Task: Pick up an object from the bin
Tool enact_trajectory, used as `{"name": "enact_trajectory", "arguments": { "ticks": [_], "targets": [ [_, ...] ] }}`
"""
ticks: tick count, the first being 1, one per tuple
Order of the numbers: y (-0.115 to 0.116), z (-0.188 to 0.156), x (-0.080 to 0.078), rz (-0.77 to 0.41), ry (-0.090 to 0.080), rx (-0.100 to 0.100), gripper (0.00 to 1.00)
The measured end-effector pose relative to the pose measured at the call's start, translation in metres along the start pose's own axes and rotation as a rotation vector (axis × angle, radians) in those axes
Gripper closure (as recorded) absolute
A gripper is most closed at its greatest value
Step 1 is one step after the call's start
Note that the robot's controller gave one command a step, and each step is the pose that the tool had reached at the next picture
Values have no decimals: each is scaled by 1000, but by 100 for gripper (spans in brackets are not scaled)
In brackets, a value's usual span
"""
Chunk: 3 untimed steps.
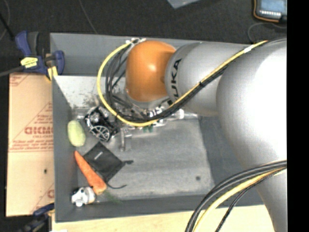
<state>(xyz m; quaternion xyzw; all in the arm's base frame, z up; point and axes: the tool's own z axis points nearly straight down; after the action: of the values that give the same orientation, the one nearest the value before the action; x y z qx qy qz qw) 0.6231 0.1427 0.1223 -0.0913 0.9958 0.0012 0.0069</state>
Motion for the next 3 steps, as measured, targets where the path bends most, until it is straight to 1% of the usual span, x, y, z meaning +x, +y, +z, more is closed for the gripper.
{"name": "enact_trajectory", "arguments": {
  "ticks": [1,2,3],
  "targets": [
    [-4,10,7,267,7,0,0],
    [9,15,1,-179,-4,0,100],
    [9,15,2,-178,-4,0,100]
  ]
}}
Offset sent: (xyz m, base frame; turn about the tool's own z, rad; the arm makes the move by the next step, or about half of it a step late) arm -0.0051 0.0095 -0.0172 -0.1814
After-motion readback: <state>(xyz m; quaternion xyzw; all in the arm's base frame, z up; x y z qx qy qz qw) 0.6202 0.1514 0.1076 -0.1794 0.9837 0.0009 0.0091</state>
